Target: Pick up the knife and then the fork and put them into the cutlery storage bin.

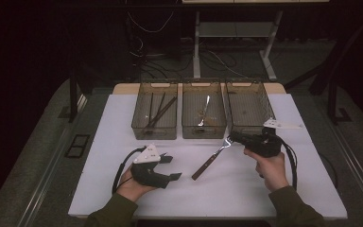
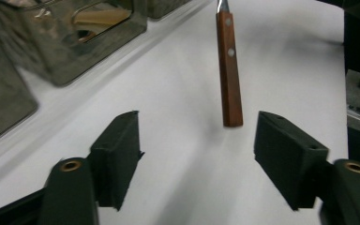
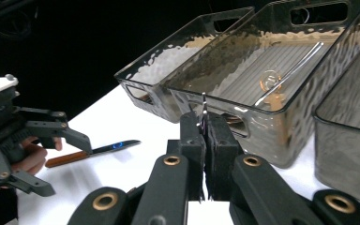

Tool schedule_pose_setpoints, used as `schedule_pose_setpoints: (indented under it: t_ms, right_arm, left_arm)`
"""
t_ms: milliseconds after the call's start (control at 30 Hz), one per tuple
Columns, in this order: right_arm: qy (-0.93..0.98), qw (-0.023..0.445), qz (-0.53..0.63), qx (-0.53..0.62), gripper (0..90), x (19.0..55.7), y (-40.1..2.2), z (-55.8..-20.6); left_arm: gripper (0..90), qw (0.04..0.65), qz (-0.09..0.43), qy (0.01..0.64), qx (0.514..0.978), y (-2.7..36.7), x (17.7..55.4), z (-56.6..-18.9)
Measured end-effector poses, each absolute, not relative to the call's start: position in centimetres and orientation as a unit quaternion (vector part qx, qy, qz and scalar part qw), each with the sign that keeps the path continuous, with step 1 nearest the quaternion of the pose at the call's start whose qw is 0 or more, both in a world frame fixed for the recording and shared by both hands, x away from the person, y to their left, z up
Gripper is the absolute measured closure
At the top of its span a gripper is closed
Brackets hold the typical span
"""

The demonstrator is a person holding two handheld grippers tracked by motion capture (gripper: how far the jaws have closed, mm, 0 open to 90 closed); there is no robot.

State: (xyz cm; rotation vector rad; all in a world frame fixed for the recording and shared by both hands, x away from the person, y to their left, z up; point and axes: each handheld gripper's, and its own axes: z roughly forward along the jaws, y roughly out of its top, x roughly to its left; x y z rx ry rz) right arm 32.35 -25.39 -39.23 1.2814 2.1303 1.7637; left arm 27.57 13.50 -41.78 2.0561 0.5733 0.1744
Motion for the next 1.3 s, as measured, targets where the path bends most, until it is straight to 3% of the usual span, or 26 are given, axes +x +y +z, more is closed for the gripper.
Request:
schedule_pose_setpoints:
  t_ms: [333, 933, 1300]
  right_arm:
    - [0.697, 0.066, 0.573, 0.427, 87.2, 32.5, -26.6, -38.4]
    - [0.680, 0.113, 0.570, 0.448, 87.2, 33.4, -30.2, -35.6]
    - [0.660, 0.147, 0.567, 0.470, 87.2, 35.2, -33.5, -32.4]
  left_arm:
    - [14.4, 0.487, 0.084, 0.255, 0.831, 16.2, 26.9, -42.6]
    - [0.0, 0.479, 0.094, 0.272, 0.829, 17.1, 26.0, -43.1]
    - [0.0, 0.467, 0.087, 0.273, 0.836, 16.8, 26.0, -43.4]
